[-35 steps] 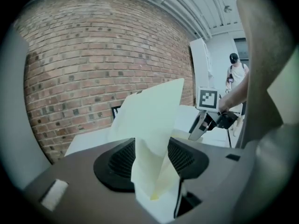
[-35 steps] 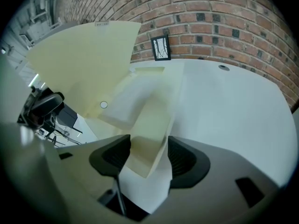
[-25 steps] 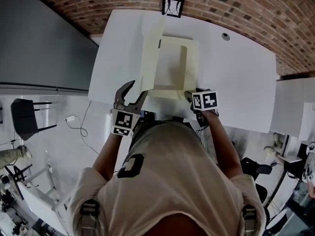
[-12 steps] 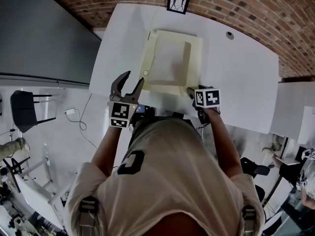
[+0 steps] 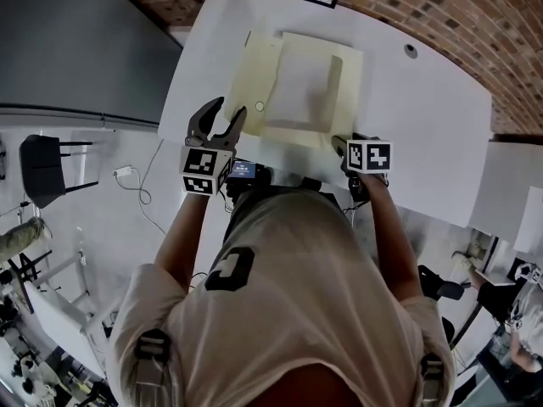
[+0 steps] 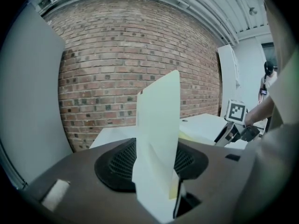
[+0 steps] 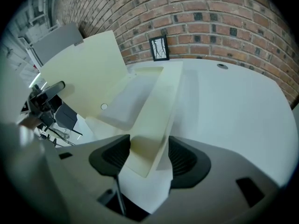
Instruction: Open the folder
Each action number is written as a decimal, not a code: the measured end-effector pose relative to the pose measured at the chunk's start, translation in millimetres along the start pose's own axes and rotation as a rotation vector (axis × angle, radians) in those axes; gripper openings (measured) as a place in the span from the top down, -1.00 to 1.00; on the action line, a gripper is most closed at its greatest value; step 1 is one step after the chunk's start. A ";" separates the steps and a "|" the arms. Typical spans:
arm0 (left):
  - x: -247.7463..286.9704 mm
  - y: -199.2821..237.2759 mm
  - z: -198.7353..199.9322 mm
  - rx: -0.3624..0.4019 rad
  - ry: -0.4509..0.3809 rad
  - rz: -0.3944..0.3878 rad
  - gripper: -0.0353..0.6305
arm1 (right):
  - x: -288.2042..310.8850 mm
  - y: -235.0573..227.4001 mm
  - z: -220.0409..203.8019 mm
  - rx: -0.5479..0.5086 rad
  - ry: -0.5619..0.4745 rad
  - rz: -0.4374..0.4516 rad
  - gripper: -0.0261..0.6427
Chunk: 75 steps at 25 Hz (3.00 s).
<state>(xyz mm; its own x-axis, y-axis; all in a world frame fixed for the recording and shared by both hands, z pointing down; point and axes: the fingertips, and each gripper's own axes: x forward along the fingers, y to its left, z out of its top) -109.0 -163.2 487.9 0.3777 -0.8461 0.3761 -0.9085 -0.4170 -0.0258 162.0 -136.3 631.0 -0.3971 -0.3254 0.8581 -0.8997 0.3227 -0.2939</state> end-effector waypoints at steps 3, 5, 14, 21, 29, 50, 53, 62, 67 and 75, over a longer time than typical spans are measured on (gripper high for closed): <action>0.7 2.6 1.9 0.010 0.005 0.009 0.31 | 0.9 0.1 -0.7 0.001 0.001 0.000 0.26; 0.8 3.9 2.7 0.014 0.007 0.015 0.31 | 1.1 0.8 -1.3 0.003 0.000 0.004 0.26; -1.1 19.0 -2.3 0.034 0.037 0.064 0.31 | 0.4 -2.5 -2.9 0.016 -0.004 0.009 0.24; -9.2 36.1 -11.5 0.033 0.069 0.107 0.31 | 0.5 -1.8 -6.8 0.032 0.008 0.023 0.21; -15.4 58.4 -14.7 0.013 0.082 0.156 0.31 | 0.3 -1.8 -4.4 0.041 0.012 0.016 0.21; -28.1 100.5 -50.9 -0.002 0.169 0.267 0.32 | -1.0 -3.5 -3.8 0.055 -0.006 -0.016 0.21; -28.1 106.7 -57.5 -0.009 0.184 0.272 0.32 | -2.1 -3.9 -2.9 0.057 -0.008 -0.028 0.21; -28.9 118.2 -77.5 -0.040 0.204 0.261 0.32 | -4.8 -3.2 -3.5 0.073 -0.039 -0.086 0.21; -29.0 125.5 -87.1 -0.055 0.209 0.237 0.32 | -6.6 -2.3 -4.9 0.091 -0.058 -0.130 0.21; -26.8 135.4 -101.3 -0.069 0.224 0.183 0.32 | -9.9 -1.2 -5.5 0.117 -0.097 -0.220 0.21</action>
<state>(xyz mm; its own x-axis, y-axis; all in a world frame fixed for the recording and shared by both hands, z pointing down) -260.2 -163.4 568.2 0.1651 -0.8077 0.5661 -0.9707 -0.2347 -0.0516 168.0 -128.5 625.1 -0.1996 -0.4617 0.8643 -0.9790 0.1311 -0.1561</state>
